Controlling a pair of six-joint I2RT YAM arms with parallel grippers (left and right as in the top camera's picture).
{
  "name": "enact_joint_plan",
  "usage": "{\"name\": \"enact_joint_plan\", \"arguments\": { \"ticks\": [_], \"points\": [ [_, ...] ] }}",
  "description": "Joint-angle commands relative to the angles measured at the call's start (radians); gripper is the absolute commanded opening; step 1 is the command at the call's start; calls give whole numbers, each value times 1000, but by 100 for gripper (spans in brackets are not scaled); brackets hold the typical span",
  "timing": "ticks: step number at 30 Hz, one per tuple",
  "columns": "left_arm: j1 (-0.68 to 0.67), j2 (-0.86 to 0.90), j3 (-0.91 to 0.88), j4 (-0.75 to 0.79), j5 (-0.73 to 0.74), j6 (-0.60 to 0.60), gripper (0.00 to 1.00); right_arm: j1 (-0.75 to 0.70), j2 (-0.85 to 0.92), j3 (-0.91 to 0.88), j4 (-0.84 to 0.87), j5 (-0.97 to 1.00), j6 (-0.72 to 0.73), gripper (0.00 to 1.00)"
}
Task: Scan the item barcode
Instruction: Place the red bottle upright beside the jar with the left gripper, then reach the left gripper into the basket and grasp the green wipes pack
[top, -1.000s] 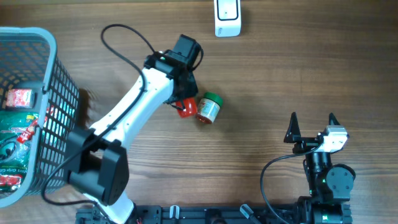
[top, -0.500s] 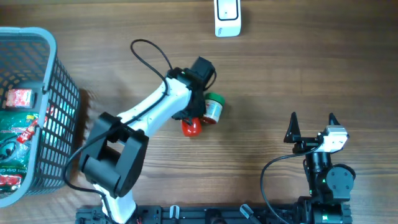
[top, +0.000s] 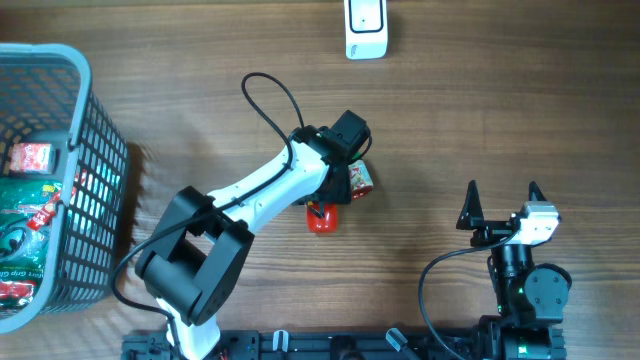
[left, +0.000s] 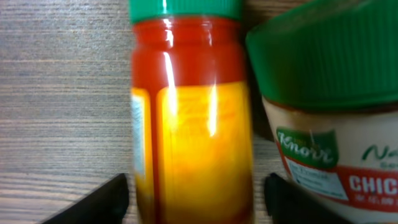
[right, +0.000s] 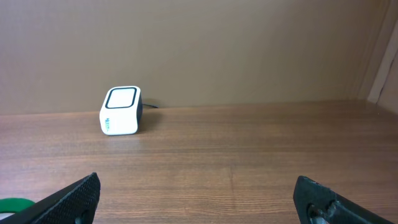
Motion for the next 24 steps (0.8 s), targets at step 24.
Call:
{"name": "enact_joint_plan", "arguments": {
  "ticks": [24],
  "points": [
    [388,-478,351,-177,-378,14,100,6,0,-3,2,-16,-9,100]
  ]
}}
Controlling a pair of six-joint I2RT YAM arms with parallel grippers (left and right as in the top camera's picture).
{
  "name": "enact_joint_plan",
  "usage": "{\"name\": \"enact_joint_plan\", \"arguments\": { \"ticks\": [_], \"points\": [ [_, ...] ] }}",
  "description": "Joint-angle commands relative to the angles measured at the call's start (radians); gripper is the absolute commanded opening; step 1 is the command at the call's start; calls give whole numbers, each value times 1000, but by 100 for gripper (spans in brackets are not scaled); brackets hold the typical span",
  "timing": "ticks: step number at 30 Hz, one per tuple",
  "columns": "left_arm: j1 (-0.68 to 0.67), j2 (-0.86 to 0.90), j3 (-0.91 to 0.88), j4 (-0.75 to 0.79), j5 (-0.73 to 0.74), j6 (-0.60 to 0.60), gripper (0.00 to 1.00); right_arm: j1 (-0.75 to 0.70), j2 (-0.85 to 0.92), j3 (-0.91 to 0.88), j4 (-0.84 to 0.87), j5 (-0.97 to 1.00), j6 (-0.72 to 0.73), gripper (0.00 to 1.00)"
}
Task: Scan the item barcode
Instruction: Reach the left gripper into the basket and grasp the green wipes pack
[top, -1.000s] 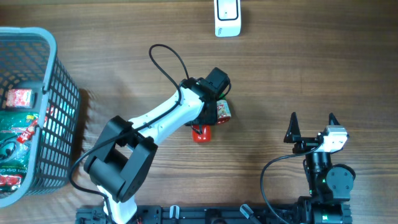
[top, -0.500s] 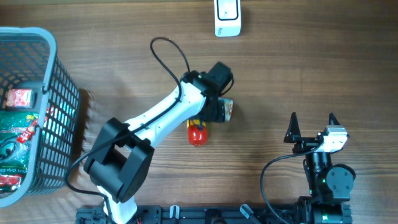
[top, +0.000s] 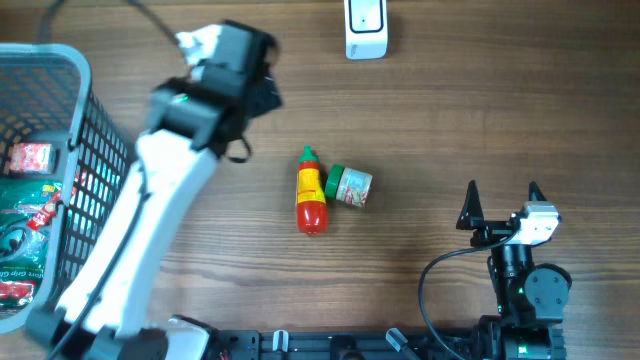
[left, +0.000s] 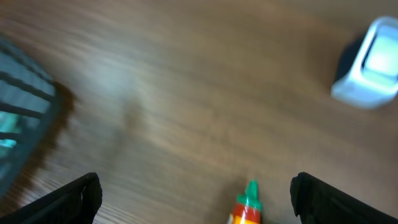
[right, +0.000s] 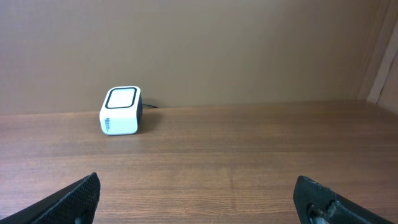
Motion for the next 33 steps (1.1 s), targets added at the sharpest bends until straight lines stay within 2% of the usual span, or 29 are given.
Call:
{"name": "enact_joint_plan", "arguments": {
  "ticks": [1,11,16,20,27,30,33],
  "points": [
    [90,-119,17,26,-36,22,100,6,0,-3,2,-16,-9,100],
    [344,-349,17,134,-36,35,100,6,0,-3,2,-16,-9,100],
    [505,-375,17,131,-30,29,100,6,0,-3,2,-16,-9,100],
    [653,-373,17,116,60,10,100,6,0,-3,2,-16,-9,100],
    [921,-333,17,2,63,-230,100,6,0,-3,2,-16,-9,100],
    [1044,-245,17,-95,67,-352,100,6,0,-3,2,-16,-9,100],
    [1110,-149,17,-164,101,-447,100,6,0,-3,2,-16,-9,100]
  ]
}}
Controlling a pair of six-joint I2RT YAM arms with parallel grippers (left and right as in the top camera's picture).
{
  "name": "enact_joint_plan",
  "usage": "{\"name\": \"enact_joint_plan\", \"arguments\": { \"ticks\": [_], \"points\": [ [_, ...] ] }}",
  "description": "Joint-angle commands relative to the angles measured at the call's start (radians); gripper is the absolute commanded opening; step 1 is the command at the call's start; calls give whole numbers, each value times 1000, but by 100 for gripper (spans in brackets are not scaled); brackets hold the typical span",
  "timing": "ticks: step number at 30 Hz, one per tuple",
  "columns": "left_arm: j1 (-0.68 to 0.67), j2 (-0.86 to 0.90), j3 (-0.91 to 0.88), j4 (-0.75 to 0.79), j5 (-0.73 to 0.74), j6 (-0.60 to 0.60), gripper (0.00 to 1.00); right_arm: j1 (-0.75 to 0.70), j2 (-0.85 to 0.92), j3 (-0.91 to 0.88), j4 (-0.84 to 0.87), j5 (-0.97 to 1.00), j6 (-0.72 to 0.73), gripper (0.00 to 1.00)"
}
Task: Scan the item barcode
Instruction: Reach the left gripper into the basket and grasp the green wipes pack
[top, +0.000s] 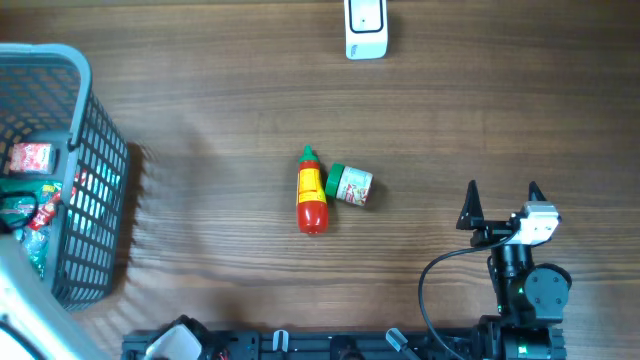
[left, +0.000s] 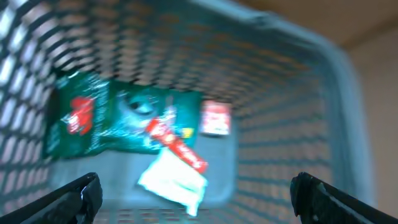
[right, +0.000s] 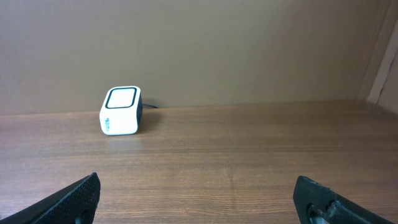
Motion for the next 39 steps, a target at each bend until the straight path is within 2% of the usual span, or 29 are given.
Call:
{"name": "enact_joint_plan", "arguments": {
  "ticks": [1,7,8,9,11,13,17,21,23,25,27,29,37,39],
  "points": [
    [71,127,5,-35,75,-146,100,6,0,-3,2,-16,-9,100],
    [79,370,5,-29,322,-141,100,6,0,-3,2,-17,-9,100],
    [72,439,5,-36,388,-107,100,6,0,-3,2,-17,-9,100],
    [66,475,5,-37,410,-83,94,6,0,-3,2,-17,-9,100],
    [51,560,5,-52,415,-62,87,6,0,-3,2,-17,-9,100],
    [42,620,2,-62,412,-62,86,6,0,-3,2,-17,-9,100],
    [39,710,-34,-47,407,-5,87,6,0,-3,2,-17,-9,100],
    [39,719,-140,15,385,43,89,6,0,-3,2,-17,-9,100],
    [39,719,-208,59,369,43,80,6,0,-3,2,-17,-9,100],
    [39,719,-272,104,370,43,62,6,0,-3,2,-17,-9,100],
    [39,719,-356,164,370,43,25,6,0,-3,2,-17,-9,100],
    [39,719,-408,199,370,43,4,6,0,-3,2,-17,-9,100],
    [39,705,-447,220,310,43,4,6,0,-3,2,-17,-9,100],
    [30,663,-447,220,301,79,4,6,0,-3,2,-17,-9,100]
  ]
}}
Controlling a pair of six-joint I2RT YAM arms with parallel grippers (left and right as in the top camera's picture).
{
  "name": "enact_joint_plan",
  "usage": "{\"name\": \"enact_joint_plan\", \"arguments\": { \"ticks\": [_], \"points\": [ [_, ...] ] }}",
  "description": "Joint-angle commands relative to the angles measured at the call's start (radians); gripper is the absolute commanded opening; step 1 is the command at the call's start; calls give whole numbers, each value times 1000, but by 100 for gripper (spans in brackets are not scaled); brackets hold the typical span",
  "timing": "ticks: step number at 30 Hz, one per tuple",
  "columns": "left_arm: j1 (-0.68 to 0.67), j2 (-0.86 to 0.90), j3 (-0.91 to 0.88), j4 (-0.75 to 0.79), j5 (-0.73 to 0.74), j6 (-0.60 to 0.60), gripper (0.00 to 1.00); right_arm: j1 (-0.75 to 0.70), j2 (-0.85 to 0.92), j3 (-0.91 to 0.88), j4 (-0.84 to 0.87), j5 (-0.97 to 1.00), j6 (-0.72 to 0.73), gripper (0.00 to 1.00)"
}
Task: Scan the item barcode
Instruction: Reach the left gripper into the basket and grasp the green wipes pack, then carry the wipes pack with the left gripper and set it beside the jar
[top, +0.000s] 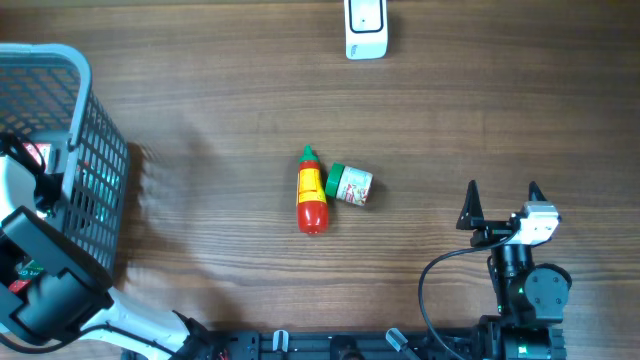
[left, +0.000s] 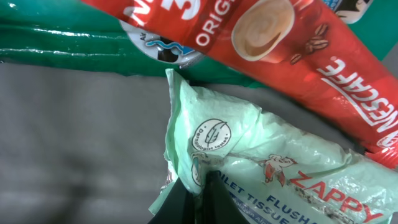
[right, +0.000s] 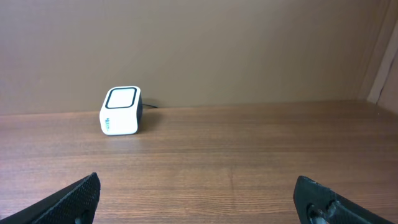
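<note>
My left gripper (left: 200, 190) is down inside the basket, its dark fingers (left: 183, 202) shut on the corner edge of a pale green Zappy tissue pack (left: 261, 168). A red Nescafe sachet (left: 261, 56) lies across the pack, over a dark green packet (left: 56, 43). In the overhead view the left arm (top: 45, 285) covers the basket's contents. The white scanner (top: 366, 28) stands at the table's far edge, also seen from the right wrist as the scanner (right: 120, 111). My right gripper (top: 502, 200) rests open at the front right, nothing between its fingers.
The grey mesh basket (top: 75, 70) stands at the left edge of the table. A red sauce bottle with a green cap (top: 312, 195) and a small green-lidded jar (top: 350, 185) lie side by side mid-table.
My left gripper was open above the basket, looking down on its contents. Now it is at the bottom of the basket, shut on the corner of the green tissue pack.
My left gripper stood open round the red sauce bottle beside the jar mid-table. Then it was open over the bare table left of them, the bottle and jar left lying. Then it hung above the basket, and now grips the tissue pack inside. The right arm never moved.
</note>
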Motion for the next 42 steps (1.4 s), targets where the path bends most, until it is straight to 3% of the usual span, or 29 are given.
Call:
{"name": "enact_joint_plan", "arguments": {
  "ticks": [1,9,15,25,32,36,42],
  "points": [
    [-16,51,-93,-13,-78,55,4,6,0,-3,2,-16,-9,100],
    [-46,-233,-93,-6,-87,80,4,6,0,-3,2,-16,-9,100],
    [-45,-433,-86,14,-185,77,4,6,0,-3,2,-16,-9,100],
    [-45,-561,103,-6,-193,77,4,6,0,-3,2,-16,-9,100],
    [-55,-663,188,-43,-46,111,4,6,0,-3,2,-16,-9,100],
    [-119,-690,188,-66,2,134,4,6,0,-3,2,-16,-9,100],
    [-340,-690,188,-72,-5,140,4,6,0,-3,2,-16,-9,100]
  ]
}}
